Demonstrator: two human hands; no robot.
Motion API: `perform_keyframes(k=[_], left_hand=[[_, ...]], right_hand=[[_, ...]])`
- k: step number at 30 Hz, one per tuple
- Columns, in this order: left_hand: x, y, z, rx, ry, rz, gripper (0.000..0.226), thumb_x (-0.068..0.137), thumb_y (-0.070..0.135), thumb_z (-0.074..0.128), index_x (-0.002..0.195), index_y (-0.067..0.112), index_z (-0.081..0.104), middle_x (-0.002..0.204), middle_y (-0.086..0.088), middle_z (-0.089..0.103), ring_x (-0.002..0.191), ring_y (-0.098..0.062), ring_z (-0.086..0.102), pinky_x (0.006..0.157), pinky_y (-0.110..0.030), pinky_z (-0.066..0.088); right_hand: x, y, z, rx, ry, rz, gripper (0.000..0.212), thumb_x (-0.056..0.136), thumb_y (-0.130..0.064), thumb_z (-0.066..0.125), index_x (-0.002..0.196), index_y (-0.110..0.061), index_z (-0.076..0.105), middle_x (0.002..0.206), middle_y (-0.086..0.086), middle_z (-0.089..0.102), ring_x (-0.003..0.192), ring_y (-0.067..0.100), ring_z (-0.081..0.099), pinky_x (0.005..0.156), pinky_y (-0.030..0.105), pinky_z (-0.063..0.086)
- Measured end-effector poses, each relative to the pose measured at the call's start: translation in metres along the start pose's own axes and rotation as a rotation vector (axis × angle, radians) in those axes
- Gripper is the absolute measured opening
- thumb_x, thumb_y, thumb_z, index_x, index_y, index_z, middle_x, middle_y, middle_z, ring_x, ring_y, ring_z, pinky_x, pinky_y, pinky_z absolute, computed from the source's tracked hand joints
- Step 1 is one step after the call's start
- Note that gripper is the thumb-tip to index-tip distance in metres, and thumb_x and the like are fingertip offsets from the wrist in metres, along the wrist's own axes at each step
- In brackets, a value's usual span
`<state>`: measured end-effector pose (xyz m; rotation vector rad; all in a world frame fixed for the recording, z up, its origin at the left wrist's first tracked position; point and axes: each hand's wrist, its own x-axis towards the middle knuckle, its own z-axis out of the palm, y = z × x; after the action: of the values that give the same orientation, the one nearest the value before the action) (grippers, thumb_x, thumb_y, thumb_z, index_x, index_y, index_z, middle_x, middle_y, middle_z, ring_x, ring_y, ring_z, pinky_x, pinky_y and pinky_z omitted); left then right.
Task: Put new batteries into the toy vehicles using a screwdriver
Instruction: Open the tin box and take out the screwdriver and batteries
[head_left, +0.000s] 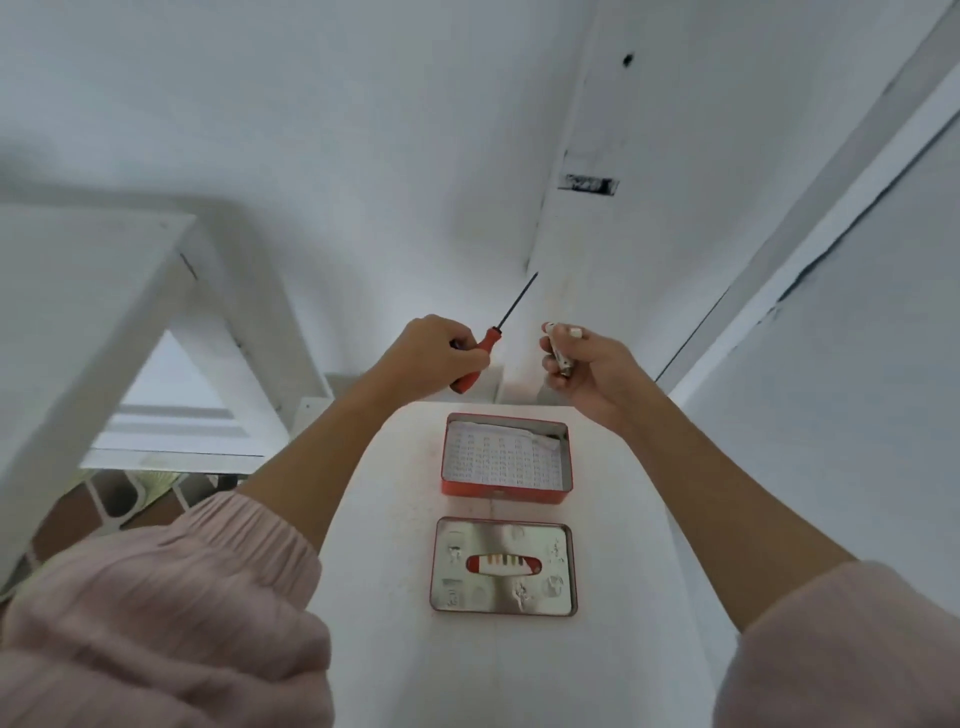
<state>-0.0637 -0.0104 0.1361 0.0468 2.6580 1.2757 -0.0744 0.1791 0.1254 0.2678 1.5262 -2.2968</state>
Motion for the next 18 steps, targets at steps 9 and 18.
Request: perform_keyframes(k=[9,18], left_hand=[[-0.103,0.039,-0.06,-0.038,0.112,0.149,0.016,0.083,0.012,0.058,0.073,0.002,0.067,0.057,0.0,0.053,0.05,-0.009,0.037,0.042,-0.008,0.028],[-0.172,0.024,-0.155,-0.031,0.193,0.223,0.013,0.082,0.014,0.061,0.073,0.008,0.068,0.068,-0.009,0.059,0.061,-0.013,0.043,0.055,-0.019,0.033]], right_hand=[[-0.097,-0.023,0.062,-0.134,-0.02,-0.155,0.008,0.091,-0.014,0.053,0.089,-0.011,0.061,0.076,0.001,0.062,0.057,0.009,0.037,0.048,0.019,0.031],[-0.154,-0.02,0.169,-0.251,-0.102,-0.249,0.01,0.079,-0.02,0.064,0.087,-0.014,0.066,0.081,0.0,0.068,0.057,0.007,0.039,0.05,0.019,0.029]])
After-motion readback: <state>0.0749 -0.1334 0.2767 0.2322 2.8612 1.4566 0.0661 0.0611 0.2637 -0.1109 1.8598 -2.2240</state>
